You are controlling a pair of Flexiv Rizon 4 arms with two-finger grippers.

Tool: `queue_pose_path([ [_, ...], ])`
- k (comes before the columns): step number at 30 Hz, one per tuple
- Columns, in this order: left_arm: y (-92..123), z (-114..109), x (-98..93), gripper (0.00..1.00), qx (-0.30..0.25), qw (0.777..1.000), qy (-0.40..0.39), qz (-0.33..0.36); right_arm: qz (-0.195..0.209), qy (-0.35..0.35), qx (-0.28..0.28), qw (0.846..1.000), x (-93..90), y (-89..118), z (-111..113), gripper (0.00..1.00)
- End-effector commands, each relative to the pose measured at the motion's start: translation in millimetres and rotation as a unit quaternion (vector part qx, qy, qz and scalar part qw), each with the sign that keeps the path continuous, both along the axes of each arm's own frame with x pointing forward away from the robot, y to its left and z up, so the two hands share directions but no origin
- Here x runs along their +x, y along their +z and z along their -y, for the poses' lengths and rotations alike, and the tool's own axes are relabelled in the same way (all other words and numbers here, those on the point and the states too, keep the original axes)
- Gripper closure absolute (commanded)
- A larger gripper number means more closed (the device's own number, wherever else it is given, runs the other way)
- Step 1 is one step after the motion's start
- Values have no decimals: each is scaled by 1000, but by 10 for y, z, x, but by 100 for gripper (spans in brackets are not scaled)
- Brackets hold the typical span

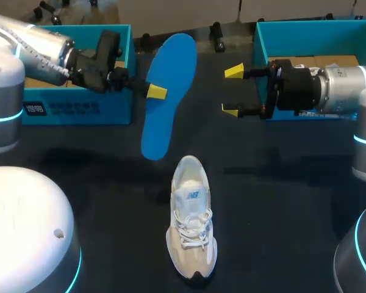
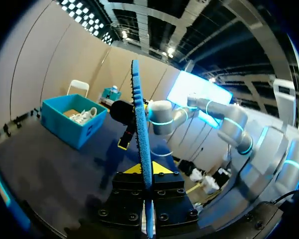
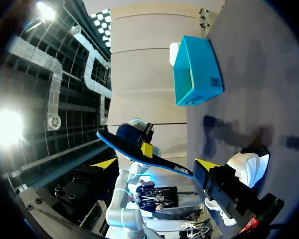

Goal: Take the shoe out of the shoebox, open the shoe tongue, remove and reinsert the insole, then place the shoe into the shoebox

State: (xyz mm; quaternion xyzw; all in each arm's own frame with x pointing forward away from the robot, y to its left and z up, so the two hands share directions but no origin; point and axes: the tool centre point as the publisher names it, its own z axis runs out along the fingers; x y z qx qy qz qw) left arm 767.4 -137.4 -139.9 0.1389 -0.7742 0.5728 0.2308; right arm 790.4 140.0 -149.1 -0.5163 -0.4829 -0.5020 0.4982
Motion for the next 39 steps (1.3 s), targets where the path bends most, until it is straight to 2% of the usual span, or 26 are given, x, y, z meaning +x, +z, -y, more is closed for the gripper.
queue_pose_path([
  [1,-71,133,123,100,-59,898,13,-435,0,-1,0,1000,-9,-2,-7,0],
  [8,-77,179,85,100,-95,871,72,-477,0,-1,0,1000,-9,-2,-7,0],
  [14,-160,157,139,100,-121,849,128,-499,0,-1,0,1000,-9,-2,-7,0],
  [25,-341,199,183,100,-96,813,213,-533,0,-1,0,1000,-9,-2,-7,0],
  [33,-423,198,185,100,-80,800,238,-544,0,-1,0,1000,-9,-2,-7,0],
  [39,-451,207,196,100,-68,804,237,-541,0,-1,0,1000,-9,-2,-7,0],
])
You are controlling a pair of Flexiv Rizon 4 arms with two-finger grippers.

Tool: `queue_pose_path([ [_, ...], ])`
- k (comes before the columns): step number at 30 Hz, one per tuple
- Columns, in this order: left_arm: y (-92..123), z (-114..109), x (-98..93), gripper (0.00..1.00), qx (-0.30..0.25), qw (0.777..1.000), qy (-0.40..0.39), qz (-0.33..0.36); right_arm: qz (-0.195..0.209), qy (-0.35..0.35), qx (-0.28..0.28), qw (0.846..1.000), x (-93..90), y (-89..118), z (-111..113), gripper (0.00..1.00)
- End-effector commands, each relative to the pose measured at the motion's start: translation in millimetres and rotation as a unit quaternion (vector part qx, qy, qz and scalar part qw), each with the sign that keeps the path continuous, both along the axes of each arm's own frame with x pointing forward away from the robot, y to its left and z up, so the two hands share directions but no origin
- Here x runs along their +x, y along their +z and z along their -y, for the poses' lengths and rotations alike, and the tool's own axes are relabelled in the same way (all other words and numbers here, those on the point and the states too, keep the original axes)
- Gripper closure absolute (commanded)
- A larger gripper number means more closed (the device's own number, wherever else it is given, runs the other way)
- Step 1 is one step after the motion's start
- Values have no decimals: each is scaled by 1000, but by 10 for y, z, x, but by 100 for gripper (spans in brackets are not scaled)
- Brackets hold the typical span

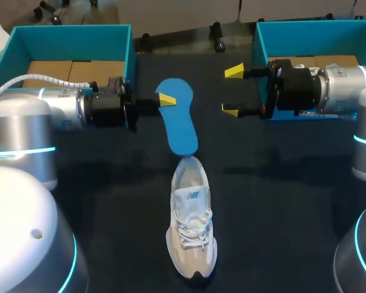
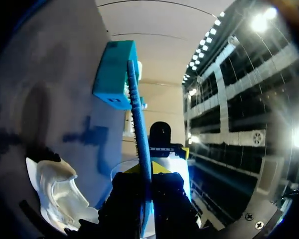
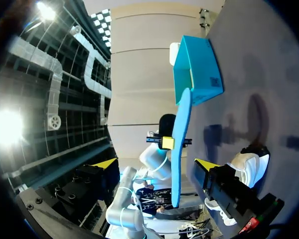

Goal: Take the shoe out of the shoebox, open the shoe tongue, remove and reinsert the insole, then place the shoe into the shoebox

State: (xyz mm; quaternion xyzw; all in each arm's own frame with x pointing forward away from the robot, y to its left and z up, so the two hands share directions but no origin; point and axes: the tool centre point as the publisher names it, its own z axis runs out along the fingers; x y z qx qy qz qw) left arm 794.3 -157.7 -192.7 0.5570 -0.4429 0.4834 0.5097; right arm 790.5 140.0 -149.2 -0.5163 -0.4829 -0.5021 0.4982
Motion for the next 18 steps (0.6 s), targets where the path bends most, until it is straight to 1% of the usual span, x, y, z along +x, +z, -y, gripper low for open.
queue_pose_path([
  [1,75,6,-72,100,23,999,45,-4,0,-1,0,1000,-9,-1,-7,0],
  [7,62,16,-87,100,33,998,38,35,0,-1,0,1000,-9,-1,-7,0],
  [18,26,7,-76,100,37,998,24,37,0,-1,0,1000,-9,-1,-7,0],
])
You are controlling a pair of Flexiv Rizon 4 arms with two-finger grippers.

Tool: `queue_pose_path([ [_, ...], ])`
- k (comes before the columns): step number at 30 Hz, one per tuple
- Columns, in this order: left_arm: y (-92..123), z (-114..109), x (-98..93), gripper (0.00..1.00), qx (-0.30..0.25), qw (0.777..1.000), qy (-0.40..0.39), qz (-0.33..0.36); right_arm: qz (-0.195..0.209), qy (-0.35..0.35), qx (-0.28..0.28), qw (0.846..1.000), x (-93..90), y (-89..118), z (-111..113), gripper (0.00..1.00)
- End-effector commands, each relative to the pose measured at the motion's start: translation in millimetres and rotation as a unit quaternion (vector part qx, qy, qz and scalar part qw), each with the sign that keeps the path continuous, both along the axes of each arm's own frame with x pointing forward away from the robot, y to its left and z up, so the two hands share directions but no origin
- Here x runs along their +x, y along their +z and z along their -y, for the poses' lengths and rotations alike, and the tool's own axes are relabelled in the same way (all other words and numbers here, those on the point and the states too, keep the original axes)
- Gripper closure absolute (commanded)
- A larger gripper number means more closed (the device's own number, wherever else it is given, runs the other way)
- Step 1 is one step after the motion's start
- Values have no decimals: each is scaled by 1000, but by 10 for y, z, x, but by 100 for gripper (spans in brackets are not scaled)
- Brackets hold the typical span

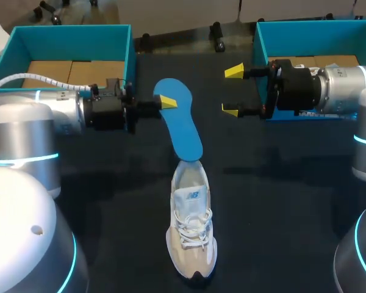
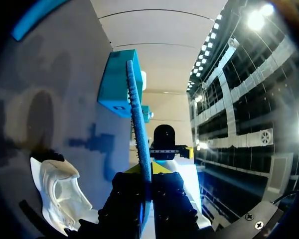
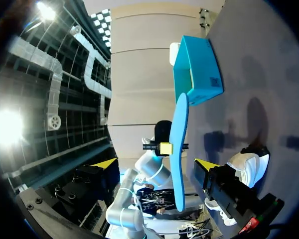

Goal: Take the shoe out of the shoebox, open the shoe tongue, remove and reinsert the insole, then place the shoe into the shoebox

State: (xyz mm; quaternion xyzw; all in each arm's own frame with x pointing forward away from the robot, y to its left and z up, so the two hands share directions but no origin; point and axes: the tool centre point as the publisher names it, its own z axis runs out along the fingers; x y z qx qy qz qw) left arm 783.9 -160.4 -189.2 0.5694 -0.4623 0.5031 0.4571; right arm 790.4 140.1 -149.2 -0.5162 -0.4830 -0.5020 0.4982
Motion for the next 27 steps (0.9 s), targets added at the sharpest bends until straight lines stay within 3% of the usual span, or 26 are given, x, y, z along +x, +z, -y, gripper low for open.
queue_pose_path([
  [1,-8,-20,28,100,1,1000,-6,-1,0,-1,0,1000,-9,-1,-6,0],
  [6,-8,-20,28,100,1,1000,-6,-1,-18,7,-60,998,-69,71,40,0],
  [12,-8,-20,28,100,1,1000,-6,-1,-54,18,-180,982,-147,300,65,0],
  [17,-8,-20,28,100,1,1000,-6,-1,-84,34,-286,954,-159,486,26,0],
  [21,-8,-20,28,100,1,1000,-6,-1,-88,59,-323,940,-131,595,34,0],
  [27,-8,-20,28,100,1,1000,-6,-1,-129,100,-377,912,-31,730,110,0],
])
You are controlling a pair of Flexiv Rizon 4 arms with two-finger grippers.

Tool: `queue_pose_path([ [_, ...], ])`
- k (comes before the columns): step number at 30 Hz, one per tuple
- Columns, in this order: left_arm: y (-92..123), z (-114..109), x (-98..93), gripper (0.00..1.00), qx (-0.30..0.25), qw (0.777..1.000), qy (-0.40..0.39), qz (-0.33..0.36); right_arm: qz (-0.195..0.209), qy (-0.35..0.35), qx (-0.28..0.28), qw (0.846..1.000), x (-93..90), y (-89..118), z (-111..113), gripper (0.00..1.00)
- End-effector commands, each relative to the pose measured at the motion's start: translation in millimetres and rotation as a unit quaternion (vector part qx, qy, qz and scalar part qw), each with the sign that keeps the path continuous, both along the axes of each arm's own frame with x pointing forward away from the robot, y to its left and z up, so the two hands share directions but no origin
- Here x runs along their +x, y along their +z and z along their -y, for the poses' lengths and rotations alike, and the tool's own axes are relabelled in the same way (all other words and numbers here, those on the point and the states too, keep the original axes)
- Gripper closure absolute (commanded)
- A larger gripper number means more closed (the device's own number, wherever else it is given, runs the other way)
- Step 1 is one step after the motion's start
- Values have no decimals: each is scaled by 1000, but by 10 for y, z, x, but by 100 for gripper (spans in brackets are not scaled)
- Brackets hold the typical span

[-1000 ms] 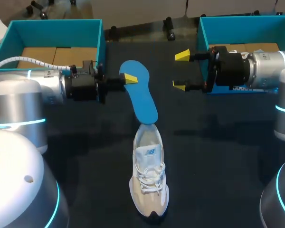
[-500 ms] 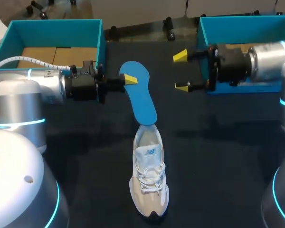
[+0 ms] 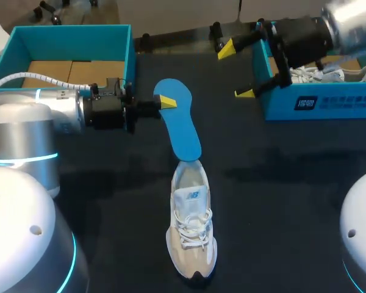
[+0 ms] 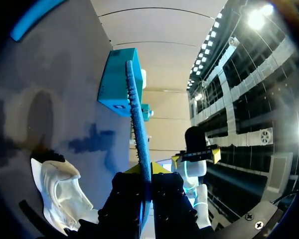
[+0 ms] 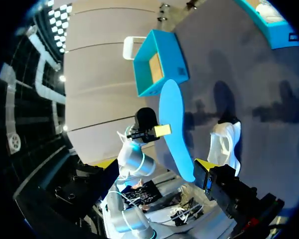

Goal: Take the shoe out of the shoebox, open the shoe tongue, remove and reinsert the insole, then place the shoe into the shoebox

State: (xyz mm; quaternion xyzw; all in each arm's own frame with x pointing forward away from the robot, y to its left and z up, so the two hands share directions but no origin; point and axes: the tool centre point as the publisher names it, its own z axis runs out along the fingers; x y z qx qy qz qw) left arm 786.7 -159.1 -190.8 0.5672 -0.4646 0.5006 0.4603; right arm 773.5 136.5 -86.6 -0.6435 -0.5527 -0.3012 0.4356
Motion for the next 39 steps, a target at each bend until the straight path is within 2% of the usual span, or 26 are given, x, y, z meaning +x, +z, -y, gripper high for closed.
queue_pose_path([
  [1,7,-6,0,100,2,1000,-1,-1,-43,71,-163,983,155,129,73,0],
  [7,7,-6,0,100,2,1000,-1,-1,-57,72,-237,967,175,239,-5,0],
  [18,7,-6,0,100,2,1000,-1,-1,-25,57,-352,934,135,421,-233,0],
  [24,7,-6,0,100,2,1000,-1,-1,-29,67,-412,908,176,460,-375,0],
  [34,7,-6,0,100,2,1000,-1,-1,-13,79,-441,894,173,444,-604,0],
  [39,7,-6,0,100,2,1000,-1,-1,-12,60,-467,882,161,424,-735,0],
])
